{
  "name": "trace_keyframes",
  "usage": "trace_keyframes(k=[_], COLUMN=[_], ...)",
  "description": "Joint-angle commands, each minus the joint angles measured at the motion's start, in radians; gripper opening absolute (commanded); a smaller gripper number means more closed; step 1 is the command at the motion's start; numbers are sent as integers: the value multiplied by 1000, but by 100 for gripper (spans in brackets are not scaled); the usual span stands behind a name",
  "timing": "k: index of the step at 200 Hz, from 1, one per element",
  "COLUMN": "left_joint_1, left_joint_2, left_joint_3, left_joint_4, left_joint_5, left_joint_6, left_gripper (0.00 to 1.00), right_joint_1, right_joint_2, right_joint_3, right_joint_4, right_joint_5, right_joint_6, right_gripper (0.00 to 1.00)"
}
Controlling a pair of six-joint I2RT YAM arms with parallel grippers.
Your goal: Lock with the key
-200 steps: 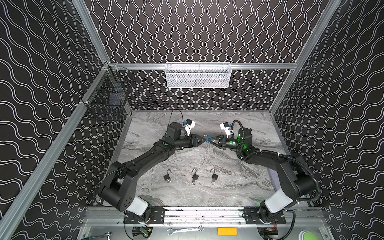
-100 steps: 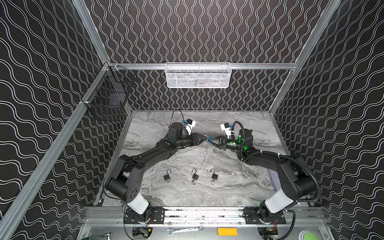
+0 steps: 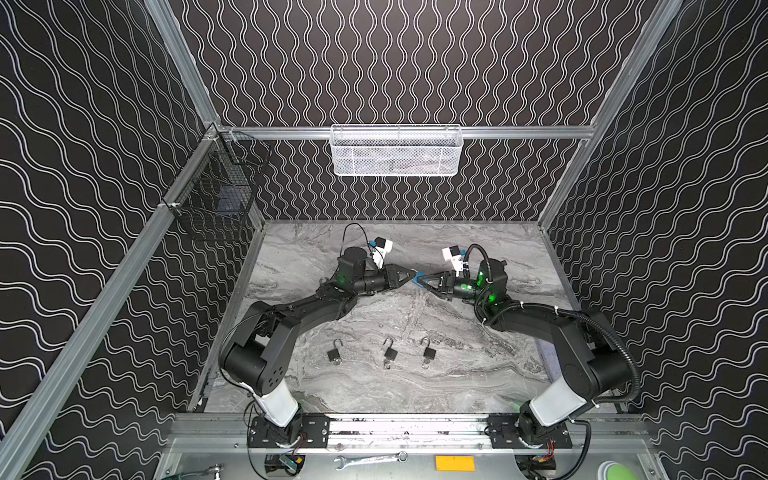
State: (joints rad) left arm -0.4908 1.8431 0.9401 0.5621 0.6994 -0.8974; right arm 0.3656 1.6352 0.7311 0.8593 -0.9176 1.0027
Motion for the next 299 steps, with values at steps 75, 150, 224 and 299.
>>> trace_keyframes(k=[75, 150, 224, 299], left_joint_1=[1, 18, 25, 36], left_joint_2=[14, 5, 17, 1], left_joint_3=[26, 48, 18, 25], left_joint_4=[14, -53, 7, -34], left_joint_5=[10, -3, -1, -1], left_joint_6=[5, 33, -12, 14], left_gripper=[0, 0, 0, 0], right_joint_1=[1, -22, -25, -25], right_joint_2=[3, -1, -10, -38], right_joint_3=[13, -38, -73, -78], right_joint_4=[93, 185, 207, 158], right_joint_5=[-41, -32, -29, -30], right_joint_6=[8, 56, 62, 30], right_gripper=[14, 33, 27, 25])
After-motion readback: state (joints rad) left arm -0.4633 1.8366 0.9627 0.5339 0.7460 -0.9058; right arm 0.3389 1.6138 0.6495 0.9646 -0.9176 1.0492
